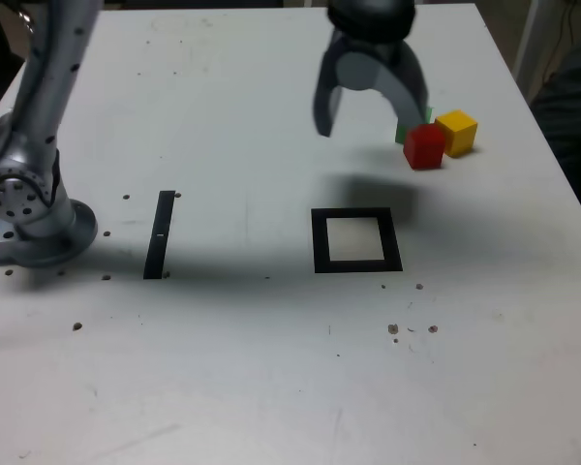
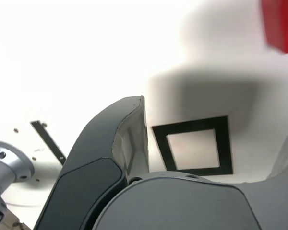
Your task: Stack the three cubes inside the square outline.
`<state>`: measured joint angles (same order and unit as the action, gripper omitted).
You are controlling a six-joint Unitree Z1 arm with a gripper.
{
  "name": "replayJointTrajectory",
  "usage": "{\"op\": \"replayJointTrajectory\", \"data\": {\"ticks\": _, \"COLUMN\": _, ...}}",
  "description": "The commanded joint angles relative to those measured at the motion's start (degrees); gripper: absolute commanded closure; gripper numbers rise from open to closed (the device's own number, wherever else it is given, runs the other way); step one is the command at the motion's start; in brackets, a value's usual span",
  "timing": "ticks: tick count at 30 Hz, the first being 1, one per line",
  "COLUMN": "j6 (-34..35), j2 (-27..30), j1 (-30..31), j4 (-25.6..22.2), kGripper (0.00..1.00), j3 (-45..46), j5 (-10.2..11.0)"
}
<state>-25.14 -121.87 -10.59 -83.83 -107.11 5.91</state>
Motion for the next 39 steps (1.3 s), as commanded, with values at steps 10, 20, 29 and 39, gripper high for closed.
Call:
{"op": "replayJointTrajectory", "data": {"ticks": 10, "j6": -4.6, "j2": -9.2, "j1": -2.1, "j4": -5.5, "kGripper": 0.00, "j3": -15.9, "j5": 0.9}}
{"op": "replayJointTrajectory", "data": {"ticks": 20, "j6": -11.1, "j2": -13.1, "j1": -4.3, "j4": -6.7, "kGripper": 0.01, "j3": -21.2, "j5": 1.9}}
{"op": "replayJointTrajectory", "data": {"ticks": 29, "j6": -23.8, "j2": -13.4, "j1": -4.2, "j4": -6.9, "kGripper": 0.01, "j3": -20.8, "j5": 1.8}}
{"op": "replayJointTrajectory", "data": {"ticks": 39, "j6": -26.6, "j2": -14.0, "j1": -3.4, "j4": -7.2, "kGripper": 0.01, "j3": -20.0, "j5": 1.7}}
